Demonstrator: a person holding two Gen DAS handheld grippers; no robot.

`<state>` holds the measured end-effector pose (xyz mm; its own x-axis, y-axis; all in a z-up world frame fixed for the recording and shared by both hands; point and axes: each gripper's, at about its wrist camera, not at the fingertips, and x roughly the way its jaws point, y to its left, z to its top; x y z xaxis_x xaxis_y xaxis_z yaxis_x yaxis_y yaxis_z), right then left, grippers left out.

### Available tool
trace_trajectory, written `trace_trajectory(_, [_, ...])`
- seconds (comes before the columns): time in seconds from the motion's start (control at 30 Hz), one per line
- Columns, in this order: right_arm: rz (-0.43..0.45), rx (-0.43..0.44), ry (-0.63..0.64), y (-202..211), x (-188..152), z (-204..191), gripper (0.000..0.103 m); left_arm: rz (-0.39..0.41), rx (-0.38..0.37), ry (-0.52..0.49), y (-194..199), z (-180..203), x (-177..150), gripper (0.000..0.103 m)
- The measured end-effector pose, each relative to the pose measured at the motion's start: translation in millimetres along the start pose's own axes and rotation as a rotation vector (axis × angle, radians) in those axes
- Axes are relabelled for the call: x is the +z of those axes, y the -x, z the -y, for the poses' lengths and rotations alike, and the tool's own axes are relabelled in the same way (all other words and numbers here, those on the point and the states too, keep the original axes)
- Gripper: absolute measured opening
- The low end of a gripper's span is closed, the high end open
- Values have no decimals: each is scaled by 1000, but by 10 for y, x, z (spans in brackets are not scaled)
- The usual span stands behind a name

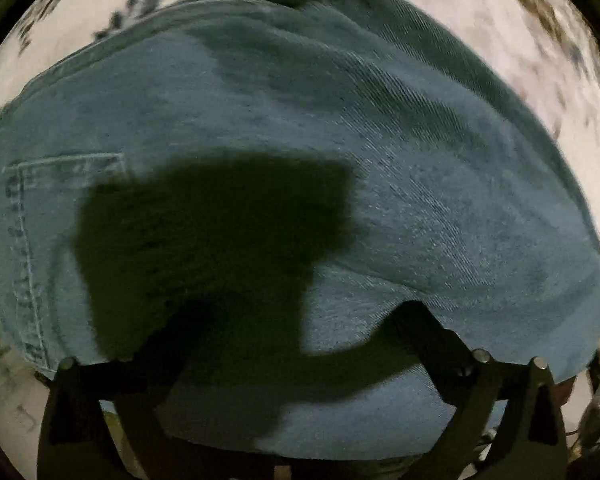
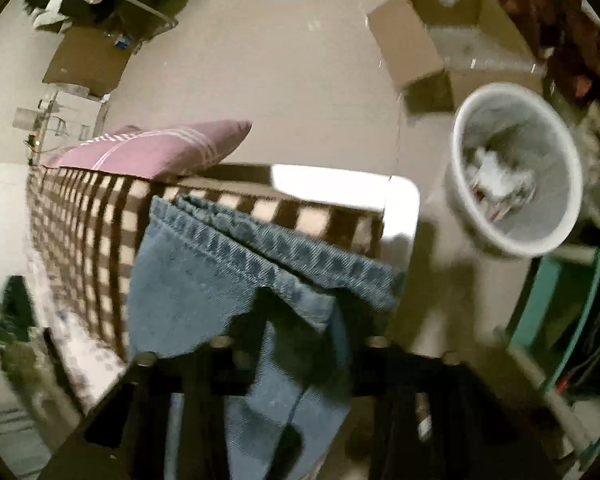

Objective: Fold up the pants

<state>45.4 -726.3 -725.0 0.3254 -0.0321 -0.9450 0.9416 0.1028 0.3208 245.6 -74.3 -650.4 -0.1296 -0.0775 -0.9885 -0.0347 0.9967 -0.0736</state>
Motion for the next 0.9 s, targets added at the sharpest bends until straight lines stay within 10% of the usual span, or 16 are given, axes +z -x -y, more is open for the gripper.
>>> trace_trajectory(0.2, [143,-55,86,437,-9,-38,10,-7,-5,28,-24,-27,37,103])
trace_trajectory(0.43, [3,-116,100,203,141,204,11,7,0,38,-37,-112,96,103])
trace_trajectory(0.67, [-25,-116,92,420,157,81,41,17,5,53,-53,-33,-16,103])
trace_trajectory(0.9, [-11,-86,400,346,303,-908,59,61,-35,42,352,274,51,103])
